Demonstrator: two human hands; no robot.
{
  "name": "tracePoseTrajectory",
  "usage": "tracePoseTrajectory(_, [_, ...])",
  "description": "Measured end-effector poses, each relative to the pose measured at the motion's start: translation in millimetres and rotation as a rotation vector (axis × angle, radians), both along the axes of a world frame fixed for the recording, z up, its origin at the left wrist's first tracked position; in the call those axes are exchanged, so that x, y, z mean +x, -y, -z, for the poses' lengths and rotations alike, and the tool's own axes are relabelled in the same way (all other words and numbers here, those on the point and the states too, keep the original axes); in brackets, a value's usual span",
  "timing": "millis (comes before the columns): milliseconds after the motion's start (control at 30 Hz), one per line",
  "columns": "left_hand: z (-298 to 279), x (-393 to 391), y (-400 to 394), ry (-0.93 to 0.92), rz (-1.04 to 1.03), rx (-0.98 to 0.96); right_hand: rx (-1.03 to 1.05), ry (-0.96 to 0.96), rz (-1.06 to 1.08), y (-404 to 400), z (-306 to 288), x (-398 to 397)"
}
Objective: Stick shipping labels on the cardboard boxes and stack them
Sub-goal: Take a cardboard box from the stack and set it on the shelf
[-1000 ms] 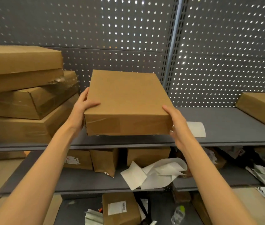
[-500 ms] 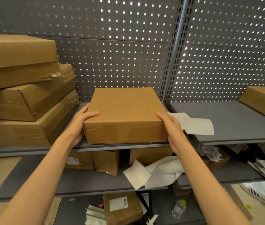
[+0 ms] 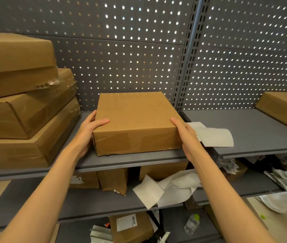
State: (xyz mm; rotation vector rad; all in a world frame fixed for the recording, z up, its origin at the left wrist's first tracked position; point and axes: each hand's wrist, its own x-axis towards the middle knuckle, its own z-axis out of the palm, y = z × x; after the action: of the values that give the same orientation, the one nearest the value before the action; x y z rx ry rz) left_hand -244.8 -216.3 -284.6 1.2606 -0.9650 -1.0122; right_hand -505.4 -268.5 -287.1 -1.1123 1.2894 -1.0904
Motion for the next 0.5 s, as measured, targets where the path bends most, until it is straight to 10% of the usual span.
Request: tracePoseTrajectory(500, [-2, 20, 4, 0.396, -0.119, 0.042, -0.084, -0.043, 0.003, 5, -4, 1])
